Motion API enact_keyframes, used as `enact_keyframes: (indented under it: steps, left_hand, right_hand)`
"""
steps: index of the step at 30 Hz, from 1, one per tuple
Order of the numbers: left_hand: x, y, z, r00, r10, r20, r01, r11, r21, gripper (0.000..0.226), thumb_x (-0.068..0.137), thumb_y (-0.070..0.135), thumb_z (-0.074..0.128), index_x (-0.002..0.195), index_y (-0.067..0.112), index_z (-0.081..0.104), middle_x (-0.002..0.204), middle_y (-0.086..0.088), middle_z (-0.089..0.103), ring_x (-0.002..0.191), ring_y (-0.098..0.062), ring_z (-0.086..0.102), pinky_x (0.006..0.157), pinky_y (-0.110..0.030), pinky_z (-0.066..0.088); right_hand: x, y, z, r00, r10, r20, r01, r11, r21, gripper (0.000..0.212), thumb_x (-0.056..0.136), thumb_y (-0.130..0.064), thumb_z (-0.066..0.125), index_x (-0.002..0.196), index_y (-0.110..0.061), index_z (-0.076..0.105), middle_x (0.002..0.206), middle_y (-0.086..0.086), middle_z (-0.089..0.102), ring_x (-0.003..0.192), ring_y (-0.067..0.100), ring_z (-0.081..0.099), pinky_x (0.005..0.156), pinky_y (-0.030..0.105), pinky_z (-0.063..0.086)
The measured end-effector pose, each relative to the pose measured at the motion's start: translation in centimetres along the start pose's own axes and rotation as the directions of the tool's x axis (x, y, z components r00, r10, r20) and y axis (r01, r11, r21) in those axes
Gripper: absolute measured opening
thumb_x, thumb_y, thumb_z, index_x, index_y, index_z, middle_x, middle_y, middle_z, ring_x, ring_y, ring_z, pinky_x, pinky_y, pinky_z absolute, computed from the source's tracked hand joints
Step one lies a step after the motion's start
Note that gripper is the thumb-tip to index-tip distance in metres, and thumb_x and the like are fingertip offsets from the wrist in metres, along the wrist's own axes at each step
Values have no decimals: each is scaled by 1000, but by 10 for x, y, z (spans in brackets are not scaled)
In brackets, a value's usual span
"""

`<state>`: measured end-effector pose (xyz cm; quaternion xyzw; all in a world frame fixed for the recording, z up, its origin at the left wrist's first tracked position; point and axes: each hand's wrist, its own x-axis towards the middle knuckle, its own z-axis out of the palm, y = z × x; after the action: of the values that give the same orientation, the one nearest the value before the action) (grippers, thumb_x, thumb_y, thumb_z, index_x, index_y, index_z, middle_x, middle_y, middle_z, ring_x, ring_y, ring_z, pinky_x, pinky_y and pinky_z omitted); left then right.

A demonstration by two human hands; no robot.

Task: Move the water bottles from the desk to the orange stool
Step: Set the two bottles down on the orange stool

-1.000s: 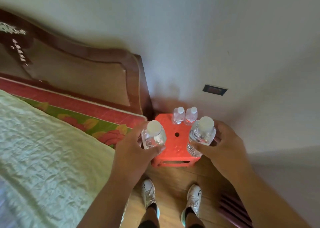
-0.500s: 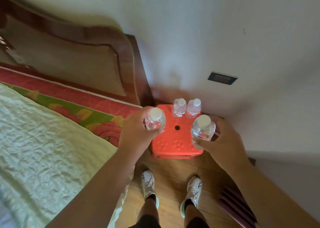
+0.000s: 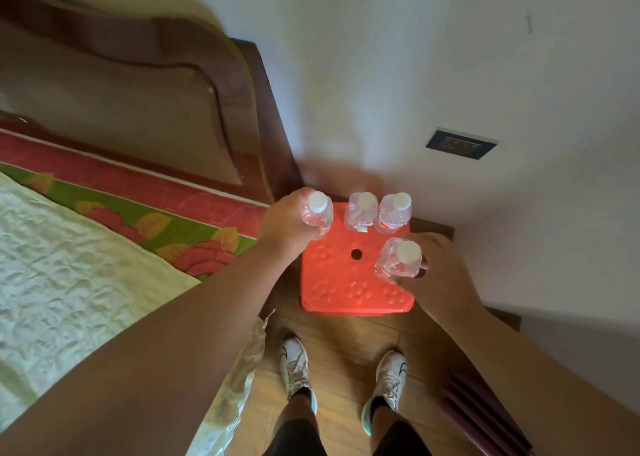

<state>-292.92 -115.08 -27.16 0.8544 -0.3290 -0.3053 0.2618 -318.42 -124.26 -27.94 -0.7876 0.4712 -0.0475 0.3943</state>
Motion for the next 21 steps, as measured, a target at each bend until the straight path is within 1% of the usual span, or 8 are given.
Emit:
enact_keyframes:
  steps: [4, 7, 12, 13, 16, 19, 20, 21]
  left_hand:
    - [21, -11, 18, 1000, 9, -14, -9, 1000, -6, 53, 70, 21, 85, 118, 33, 66, 107, 11, 71, 101, -15, 65, 89, -37, 55]
    - [32, -16, 32, 1000, 5, -1, -5, 1000, 16, 53, 71, 20, 83, 119, 33, 66, 108, 9, 71, 102, -17, 66, 90, -38, 55]
    - [46, -23, 51, 1000, 2, -19, -2, 1000, 1, 50, 75, 14, 82, 119, 29, 65, 110, 7, 71, 104, -18, 65, 90, -38, 55]
    - [48, -25, 53, 1000, 0, -22, 0, 1000, -13, 50, 75, 13, 83, 120, 29, 66, 110, 7, 70, 104, -18, 65, 90, -36, 55]
    - [55, -29, 58, 1000, -3, -29, 2, 1000, -23, 50, 76, 10, 82, 120, 28, 66, 108, 10, 67, 104, -16, 64, 85, -27, 50]
    - [57, -29, 59, 1000, -3, -26, 1, 998, -65, 46, 78, 6, 81, 113, 32, 64, 100, 16, 61, 98, -10, 60, 75, -12, 42]
    - [57, -28, 60, 1000, 3, -21, -4, 998, -67, 46, 78, 6, 80, 112, 33, 64, 98, 17, 60, 96, -9, 58, 73, -10, 41]
    - [57, -27, 61, 1000, 9, -17, -10, 998, -67, 47, 78, 7, 80, 112, 35, 64, 99, 18, 61, 96, -8, 58, 74, -12, 41]
  right_hand:
    - [11, 17, 11, 1000, 17, 9, -17, 1000, 6, 68, 68, -22, 92, 129, -20, 62, 125, -2, 58, 108, 21, 62, 96, 44, 55]
    - [18, 29, 19, 1000, 22, 10, -22, 1000, -16, 64, 70, -18, 90, 128, -17, 63, 126, 1, 59, 109, 20, 61, 97, 38, 54]
    - [25, 45, 30, 999, -30, 29, 32, 998, -63, 62, 72, -15, 89, 128, -17, 63, 128, 1, 60, 111, 18, 60, 97, 31, 50]
    - [26, 48, 31, 999, -36, 34, 38, 997, -63, 63, 72, -15, 89, 129, -18, 62, 128, 1, 60, 111, 18, 61, 97, 32, 51]
    - [34, 55, 36, 999, -23, 49, 25, 999, -42, 64, 72, -18, 89, 130, -22, 61, 130, -4, 61, 114, 17, 61, 99, 41, 53]
    - [42, 56, 41, 997, -2, 80, 4, 1000, -24, 55, 81, -31, 83, 130, -34, 59, 128, -13, 63, 115, 10, 61, 101, 40, 53]
    - [44, 56, 42, 996, 3, 84, -2, 1000, -22, 52, 82, -33, 81, 130, -35, 59, 127, -14, 63, 115, 9, 61, 101, 40, 53]
    - [45, 55, 43, 996, 9, 88, -6, 1000, -29, 51, 83, -34, 80, 129, -34, 59, 127, -13, 64, 114, 10, 61, 101, 40, 53]
